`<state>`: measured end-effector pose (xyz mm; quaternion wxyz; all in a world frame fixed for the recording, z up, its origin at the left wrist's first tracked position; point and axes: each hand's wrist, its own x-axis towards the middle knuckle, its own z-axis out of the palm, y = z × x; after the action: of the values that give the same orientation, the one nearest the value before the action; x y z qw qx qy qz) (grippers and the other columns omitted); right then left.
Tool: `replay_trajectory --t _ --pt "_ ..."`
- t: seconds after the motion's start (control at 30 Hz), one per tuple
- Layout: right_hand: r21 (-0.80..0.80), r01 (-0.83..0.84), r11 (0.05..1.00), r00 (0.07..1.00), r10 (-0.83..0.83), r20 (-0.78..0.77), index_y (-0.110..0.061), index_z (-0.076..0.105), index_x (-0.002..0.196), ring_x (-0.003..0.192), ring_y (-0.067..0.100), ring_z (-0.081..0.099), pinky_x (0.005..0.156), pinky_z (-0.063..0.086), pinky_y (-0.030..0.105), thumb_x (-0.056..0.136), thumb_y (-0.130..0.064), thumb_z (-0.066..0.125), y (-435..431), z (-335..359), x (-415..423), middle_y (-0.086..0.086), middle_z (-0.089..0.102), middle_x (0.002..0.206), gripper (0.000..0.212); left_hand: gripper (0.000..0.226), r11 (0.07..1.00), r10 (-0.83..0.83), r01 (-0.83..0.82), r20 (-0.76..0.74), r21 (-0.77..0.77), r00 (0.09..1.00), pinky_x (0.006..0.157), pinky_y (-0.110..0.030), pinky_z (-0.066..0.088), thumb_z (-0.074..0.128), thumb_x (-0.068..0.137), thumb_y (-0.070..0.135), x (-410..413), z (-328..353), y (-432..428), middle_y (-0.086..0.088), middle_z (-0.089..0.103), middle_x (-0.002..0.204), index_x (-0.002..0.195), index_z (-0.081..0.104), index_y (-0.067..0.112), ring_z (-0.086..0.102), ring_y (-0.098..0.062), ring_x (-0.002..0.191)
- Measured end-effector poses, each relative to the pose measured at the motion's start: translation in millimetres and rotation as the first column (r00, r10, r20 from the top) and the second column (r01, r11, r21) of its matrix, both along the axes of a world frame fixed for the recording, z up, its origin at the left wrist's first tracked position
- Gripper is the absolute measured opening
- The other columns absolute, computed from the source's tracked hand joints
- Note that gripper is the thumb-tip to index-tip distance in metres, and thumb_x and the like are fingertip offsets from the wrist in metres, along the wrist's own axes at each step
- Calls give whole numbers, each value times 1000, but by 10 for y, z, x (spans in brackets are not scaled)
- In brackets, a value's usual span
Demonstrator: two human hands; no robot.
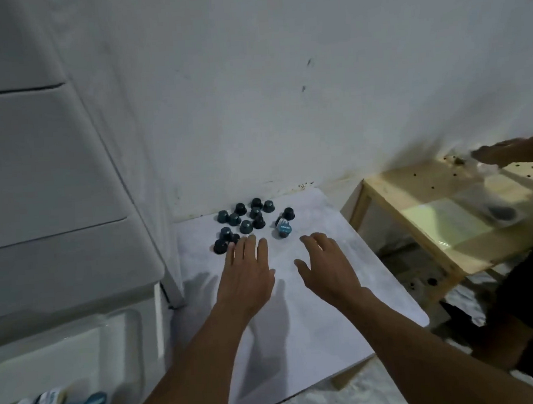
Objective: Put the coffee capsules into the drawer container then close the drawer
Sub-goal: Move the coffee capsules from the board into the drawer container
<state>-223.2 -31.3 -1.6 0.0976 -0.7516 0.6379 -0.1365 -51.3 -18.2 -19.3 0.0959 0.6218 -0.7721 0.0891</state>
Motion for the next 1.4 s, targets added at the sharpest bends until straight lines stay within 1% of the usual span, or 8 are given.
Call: replay_trajectory --t 0.13,0.4,0.6,0.77,0.9,1.07,1.2,1.4 --pt "79 -74 994 997 75 -6 -19 32 145 140 24 30 114 29 37 98 -41 44 -470 -117 -136 5 31 154 53 63 998 66 -66 3 23 998 97 -50 48 72 76 37 -254 -115 -394 -23 60 124 124 56 -1 58 -36 115" --pt "157 -173 972 983 162 84 -15 43 137 121 28 46 102 39 36 94 -27 51 -1225 -389 -19 10 47 138 45 54 982 186 -186 19 28 982 80 -36 55 82 63 33 -136 -240 -996 -12 67 105 107 65 6 65 -27 95" --pt "226 -83 971 990 55 129 -12 43 136 116 34 49 96 47 41 93 -24 53 -1587 -595 151 16 47 133 46 52 954 260 -260 17 152 965 68 -34 54 84 63 29 13 -477 -1351 -10 65 100 106 63 8 63 -26 85" --pt "291 -49 956 992 12 127 -14 46 129 108 32 51 88 50 39 95 -30 49 -1717 -806 166 16 49 123 38 47 916 328 -325 27 235 944 68 -37 52 79 71 31 41 -645 -1510 -12 63 103 108 59 9 59 -29 92" --pt "286 -66 956 990 27 139 -13 48 121 98 29 52 79 50 34 97 -29 46 -1726 -878 173 14 49 116 29 45 912 323 -336 94 233 942 60 -28 50 89 56 21 44 -725 -1506 -9 64 90 93 64 13 60 -24 83" --pt "257 -83 963 986 42 161 -11 49 114 94 31 53 76 50 35 96 -25 47 -1739 -912 201 16 52 115 23 46 925 285 -330 234 186 930 68 -24 47 90 35 23 52 -689 -1454 0 65 78 75 67 22 59 -16 76" --pt "252 -92 963 984 49 172 -11 48 116 93 31 53 78 51 39 97 -21 45 -1740 -925 245 17 53 113 22 41 897 298 -359 250 256 921 83 -26 47 82 60 22 63 -688 -1435 -2 63 99 95 62 21 58 -18 94" --pt "261 -86 961 985 43 168 -10 46 124 92 32 53 76 46 37 96 -16 44 -1713 -899 234 16 54 113 28 20 867 338 -342 78 363 938 73 -27 42 69 81 15 109 -748 -1479 -10 57 106 99 60 13 53 -23 99"
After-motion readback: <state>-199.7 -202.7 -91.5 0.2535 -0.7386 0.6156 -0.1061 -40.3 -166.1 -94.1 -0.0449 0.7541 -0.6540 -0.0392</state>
